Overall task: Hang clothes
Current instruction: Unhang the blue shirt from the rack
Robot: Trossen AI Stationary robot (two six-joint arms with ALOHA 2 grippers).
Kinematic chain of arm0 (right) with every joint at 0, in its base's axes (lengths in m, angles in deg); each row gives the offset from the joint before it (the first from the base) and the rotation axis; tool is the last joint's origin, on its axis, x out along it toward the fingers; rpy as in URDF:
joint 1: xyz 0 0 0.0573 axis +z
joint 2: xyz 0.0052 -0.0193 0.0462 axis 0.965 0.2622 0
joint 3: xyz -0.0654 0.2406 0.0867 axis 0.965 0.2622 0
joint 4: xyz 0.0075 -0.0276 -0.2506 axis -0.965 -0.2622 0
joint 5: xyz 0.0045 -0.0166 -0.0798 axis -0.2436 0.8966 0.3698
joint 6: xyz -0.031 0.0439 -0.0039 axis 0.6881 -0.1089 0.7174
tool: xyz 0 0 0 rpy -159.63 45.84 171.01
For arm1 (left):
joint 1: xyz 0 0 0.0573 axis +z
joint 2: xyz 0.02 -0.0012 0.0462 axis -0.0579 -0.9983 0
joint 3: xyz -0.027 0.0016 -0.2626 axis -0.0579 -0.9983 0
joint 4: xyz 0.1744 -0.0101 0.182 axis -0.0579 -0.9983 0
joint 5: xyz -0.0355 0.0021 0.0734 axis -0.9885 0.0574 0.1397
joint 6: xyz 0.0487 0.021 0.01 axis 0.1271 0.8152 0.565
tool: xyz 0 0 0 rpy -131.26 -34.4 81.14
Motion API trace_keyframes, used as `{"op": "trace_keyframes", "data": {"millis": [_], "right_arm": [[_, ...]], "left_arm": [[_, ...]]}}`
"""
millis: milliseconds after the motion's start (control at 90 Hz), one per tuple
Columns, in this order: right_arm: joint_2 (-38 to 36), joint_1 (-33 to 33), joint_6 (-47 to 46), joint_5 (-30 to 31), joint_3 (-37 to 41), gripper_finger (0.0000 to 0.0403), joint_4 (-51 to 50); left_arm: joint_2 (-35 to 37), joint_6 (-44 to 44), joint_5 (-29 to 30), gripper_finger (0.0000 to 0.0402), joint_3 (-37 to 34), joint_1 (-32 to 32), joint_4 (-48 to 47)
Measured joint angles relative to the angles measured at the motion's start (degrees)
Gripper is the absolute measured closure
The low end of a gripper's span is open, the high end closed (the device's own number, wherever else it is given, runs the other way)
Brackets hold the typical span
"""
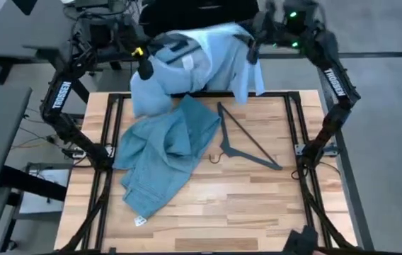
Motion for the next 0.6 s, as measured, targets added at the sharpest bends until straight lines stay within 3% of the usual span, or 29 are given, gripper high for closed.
{"op": "trace_keyframes", "data": {"millis": [200,444,600], "right_arm": [[0.3,-0.1,-1.2,-0.9,0.3,0.0153,-3.8],[-0.1,-3.4,-5.7,0.4,0.3,0.0147,-10.8],[1.3,-5.3,-7.4,-0.3,1.4,0.0147,-8.8]], "left_arm": [[-0.2,0.6,-1.4,0.0363,-0.1,-0.2,-0.8],[0.4,0.3,-1.4,0.0363,-0.1,-0.1,-0.8],[0.7,0.4,-3.6,0.0363,0.0,-0.7,-0.5]]}}
